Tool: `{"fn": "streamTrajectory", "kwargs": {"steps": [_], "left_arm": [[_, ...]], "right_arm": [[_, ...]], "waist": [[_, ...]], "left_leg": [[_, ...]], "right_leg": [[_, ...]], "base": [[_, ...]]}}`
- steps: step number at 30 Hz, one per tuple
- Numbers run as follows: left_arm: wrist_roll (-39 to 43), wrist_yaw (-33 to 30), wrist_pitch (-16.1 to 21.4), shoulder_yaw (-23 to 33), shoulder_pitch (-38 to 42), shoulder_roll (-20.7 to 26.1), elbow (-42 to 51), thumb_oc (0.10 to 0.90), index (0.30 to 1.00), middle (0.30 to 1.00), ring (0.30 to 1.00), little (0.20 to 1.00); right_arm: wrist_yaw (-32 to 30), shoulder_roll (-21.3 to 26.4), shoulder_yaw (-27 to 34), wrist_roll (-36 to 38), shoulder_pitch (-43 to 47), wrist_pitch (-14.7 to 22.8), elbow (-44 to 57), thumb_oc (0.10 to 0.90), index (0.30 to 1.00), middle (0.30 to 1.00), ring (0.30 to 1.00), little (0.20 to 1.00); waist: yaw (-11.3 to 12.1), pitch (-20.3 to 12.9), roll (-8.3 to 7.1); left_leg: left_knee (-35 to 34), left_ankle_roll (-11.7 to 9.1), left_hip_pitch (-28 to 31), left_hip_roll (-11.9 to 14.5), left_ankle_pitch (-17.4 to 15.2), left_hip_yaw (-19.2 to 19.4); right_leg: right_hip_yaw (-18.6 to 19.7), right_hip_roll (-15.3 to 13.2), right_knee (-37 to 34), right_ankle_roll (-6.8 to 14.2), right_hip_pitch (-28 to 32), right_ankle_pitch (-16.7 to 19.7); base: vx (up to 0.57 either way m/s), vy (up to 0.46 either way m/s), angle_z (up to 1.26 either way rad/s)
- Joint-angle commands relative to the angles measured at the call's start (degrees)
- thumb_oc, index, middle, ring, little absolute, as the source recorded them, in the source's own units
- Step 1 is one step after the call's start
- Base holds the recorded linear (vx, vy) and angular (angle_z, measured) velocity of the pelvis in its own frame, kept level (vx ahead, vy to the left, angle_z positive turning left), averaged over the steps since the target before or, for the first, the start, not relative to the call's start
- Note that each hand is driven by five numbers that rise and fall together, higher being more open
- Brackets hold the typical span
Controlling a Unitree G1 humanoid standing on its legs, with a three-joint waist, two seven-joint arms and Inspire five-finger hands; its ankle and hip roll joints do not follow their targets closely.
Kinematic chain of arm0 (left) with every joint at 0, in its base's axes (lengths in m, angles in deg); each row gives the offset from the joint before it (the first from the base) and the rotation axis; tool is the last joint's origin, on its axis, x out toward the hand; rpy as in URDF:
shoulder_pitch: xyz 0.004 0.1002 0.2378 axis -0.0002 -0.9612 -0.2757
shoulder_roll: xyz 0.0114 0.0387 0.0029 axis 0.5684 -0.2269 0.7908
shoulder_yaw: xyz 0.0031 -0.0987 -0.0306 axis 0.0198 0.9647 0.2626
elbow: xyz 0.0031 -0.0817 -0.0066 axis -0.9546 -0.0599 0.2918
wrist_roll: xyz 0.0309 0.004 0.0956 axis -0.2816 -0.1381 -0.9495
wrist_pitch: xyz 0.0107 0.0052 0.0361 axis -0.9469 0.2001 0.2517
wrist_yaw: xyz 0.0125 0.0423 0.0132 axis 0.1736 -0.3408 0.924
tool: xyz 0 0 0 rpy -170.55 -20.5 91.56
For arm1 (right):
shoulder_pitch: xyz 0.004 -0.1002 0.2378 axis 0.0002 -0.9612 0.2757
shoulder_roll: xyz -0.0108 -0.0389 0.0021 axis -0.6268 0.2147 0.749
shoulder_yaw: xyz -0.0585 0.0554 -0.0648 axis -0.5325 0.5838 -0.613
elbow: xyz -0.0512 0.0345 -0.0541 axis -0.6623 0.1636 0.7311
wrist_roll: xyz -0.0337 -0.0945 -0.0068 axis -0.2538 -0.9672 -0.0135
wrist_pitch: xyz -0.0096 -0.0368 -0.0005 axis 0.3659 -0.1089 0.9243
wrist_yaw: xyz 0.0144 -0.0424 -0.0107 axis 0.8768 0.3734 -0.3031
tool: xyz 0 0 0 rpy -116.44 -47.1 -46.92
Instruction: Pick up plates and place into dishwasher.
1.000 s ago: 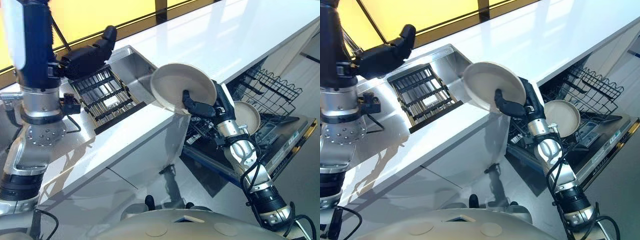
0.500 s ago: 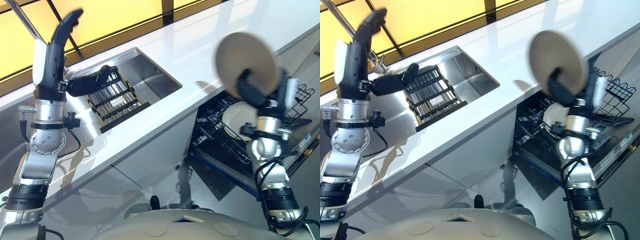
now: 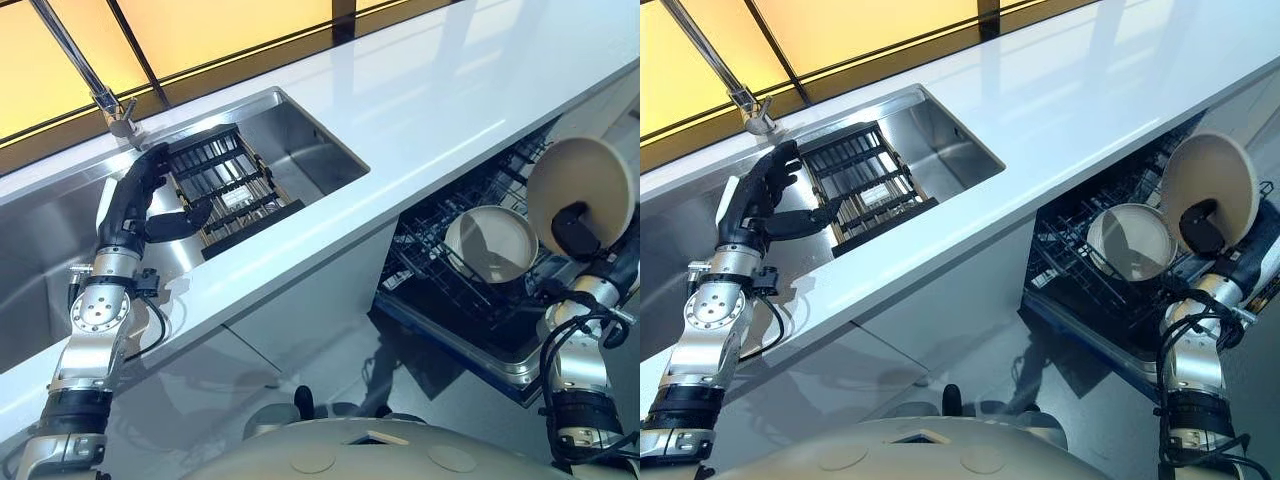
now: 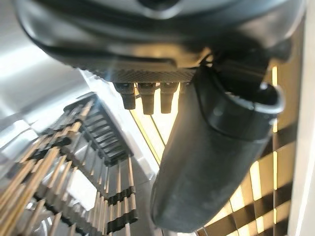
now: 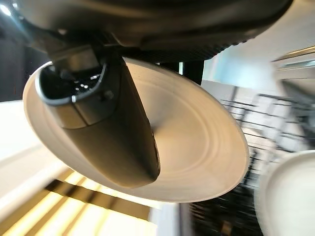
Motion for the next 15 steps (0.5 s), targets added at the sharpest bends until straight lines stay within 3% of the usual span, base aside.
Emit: {"fn": "streamTrajectory", "kwargs": {"steps": [1, 9, 15], "left_arm": [[3.3, -1.2, 5.3, 7.8, 4.7, 1.5, 0.0, 0.800, 0.900, 0.900, 0.900, 0.900], [4.4, -1.5, 5.5, 7.7, 3.1, -0.7, 0.4, 0.800, 0.900, 0.900, 0.900, 0.900], [3.8, -1.5, 6.2, 7.6, 1.8, -2.1, 0.5, 0.800, 0.900, 0.900, 0.900, 0.900]], "right_arm": [[1.7, 5.7, 1.3, -5.7, 4.7, 4.3, 3.0, 0.100, 0.300, 0.300, 0.300, 0.200], [3.7, 8.8, -1.5, -11.5, 5.9, 3.2, 2.8, 0.100, 0.300, 0.300, 0.300, 0.200], [3.9, 7.9, -2.9, -10.8, 5.7, 6.2, 6.3, 0.100, 0.300, 0.300, 0.300, 0.200]], "waist": [[-0.3, -0.5, -0.39], [0.7, 1.3, 0.19], [1.1, 2.2, 0.94]], "left_leg": [[2.4, -1.1, 3.8, -1.1, -8.6, -0.1], [3.6, -2.3, 1.9, -0.8, -7.7, -1.2], [3.6, -2.9, 0.6, -0.6, -6.4, -1.7]], "right_leg": [[-1.3, 3.2, 7.5, -1.3, -2.0, -7.4], [-2.5, 2.5, 8.5, -1.9, -2.4, -7.9], [-3.1, 2.1, 9.2, -2.0, -2.8, -8.2]], "base": [[0.05, -0.019, 0.03], [0.02, -0.002, 0.08], [-0.01, 0.029, 0.14]]}}
